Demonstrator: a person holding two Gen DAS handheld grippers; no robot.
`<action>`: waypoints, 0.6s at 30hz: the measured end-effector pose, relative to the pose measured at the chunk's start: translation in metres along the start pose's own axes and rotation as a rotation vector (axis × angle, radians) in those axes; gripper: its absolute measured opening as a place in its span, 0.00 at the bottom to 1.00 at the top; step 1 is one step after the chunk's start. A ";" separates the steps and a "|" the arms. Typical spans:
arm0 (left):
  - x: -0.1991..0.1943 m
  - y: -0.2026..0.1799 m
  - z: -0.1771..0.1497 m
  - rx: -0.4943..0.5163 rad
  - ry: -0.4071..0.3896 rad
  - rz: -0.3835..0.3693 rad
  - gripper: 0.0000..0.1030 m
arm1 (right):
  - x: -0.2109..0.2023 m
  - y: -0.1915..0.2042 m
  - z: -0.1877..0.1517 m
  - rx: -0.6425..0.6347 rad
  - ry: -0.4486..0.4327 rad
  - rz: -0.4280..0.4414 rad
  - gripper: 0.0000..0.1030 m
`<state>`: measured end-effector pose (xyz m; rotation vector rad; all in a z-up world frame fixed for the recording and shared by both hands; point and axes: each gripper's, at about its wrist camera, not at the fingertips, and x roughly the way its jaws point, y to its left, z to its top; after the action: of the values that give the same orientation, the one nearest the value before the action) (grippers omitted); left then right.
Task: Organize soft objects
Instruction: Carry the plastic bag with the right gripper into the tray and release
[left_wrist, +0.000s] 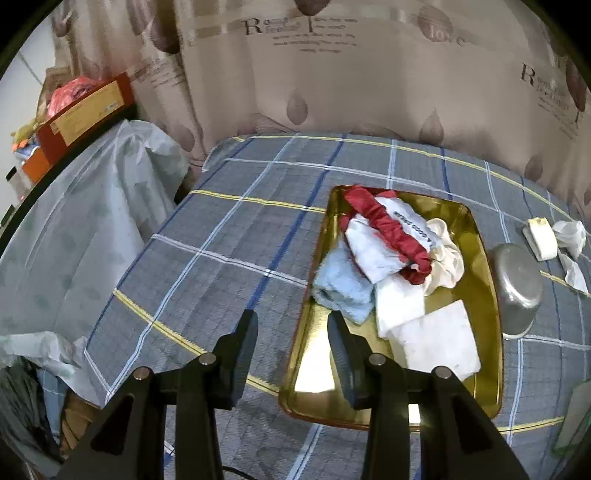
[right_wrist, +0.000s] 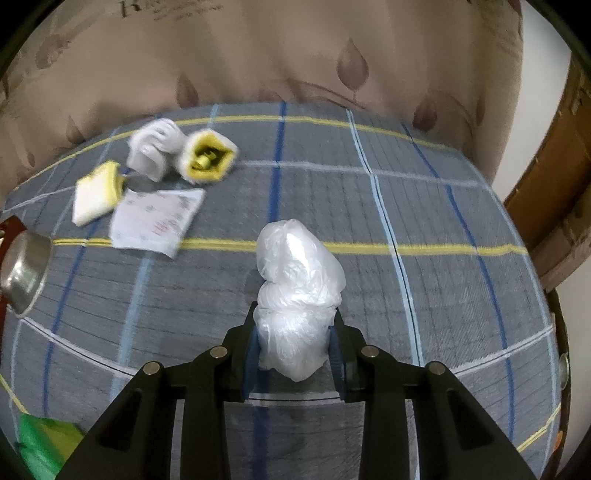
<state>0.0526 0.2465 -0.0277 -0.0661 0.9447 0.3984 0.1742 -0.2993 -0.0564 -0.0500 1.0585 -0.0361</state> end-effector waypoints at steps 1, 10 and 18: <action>0.000 0.002 -0.001 -0.007 -0.006 0.007 0.39 | -0.005 0.004 0.004 -0.009 -0.009 0.003 0.28; 0.008 0.032 -0.008 -0.106 0.004 0.044 0.42 | -0.056 0.078 0.038 -0.166 -0.084 0.090 0.28; 0.006 0.038 -0.010 -0.126 -0.007 0.058 0.42 | -0.073 0.163 0.047 -0.307 -0.096 0.207 0.28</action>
<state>0.0345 0.2814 -0.0334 -0.1520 0.9156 0.5117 0.1804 -0.1316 0.0207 -0.2172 0.9615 0.3139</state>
